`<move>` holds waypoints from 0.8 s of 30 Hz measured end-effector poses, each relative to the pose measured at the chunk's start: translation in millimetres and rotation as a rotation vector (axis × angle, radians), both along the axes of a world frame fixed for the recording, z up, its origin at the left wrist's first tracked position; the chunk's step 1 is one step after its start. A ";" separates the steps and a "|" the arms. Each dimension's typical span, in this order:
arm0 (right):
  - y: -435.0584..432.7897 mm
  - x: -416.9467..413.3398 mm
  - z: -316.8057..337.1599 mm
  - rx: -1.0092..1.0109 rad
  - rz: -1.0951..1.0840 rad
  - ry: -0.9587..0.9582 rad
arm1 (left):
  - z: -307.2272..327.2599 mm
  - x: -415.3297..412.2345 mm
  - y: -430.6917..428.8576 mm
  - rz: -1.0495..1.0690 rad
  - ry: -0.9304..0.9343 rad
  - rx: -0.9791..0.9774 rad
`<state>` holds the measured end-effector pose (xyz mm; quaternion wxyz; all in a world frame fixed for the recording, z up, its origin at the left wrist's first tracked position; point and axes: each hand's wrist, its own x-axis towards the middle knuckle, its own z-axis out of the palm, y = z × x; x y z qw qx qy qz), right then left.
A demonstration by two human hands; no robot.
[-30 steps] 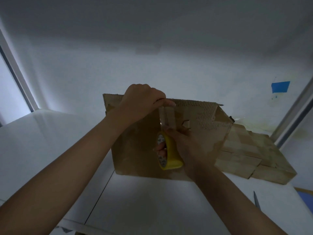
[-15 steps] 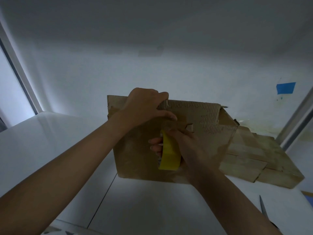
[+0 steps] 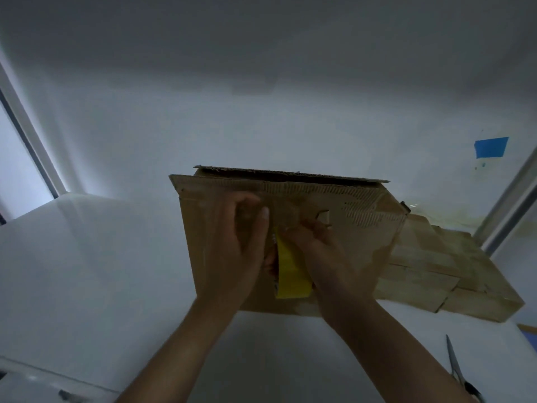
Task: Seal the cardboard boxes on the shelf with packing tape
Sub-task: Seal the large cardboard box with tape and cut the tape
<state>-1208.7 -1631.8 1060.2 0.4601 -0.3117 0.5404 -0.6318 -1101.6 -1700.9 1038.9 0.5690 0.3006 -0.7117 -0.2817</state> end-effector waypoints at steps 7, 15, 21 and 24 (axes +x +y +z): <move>-3.6 -7.2 -9.8 0.070 -0.077 0.211 | -8.8 -13.3 20.3 -0.401 0.127 0.513; 6.6 -3.7 -2.2 0.105 -0.023 0.274 | -21.1 -15.4 28.6 -0.334 0.255 0.623; 22.7 -8.4 -11.5 0.041 -0.007 0.293 | -21.2 -13.3 24.8 -0.387 0.273 0.606; 33.2 -15.2 -27.4 0.020 -0.034 0.299 | -22.5 -14.9 22.5 -0.407 0.240 0.547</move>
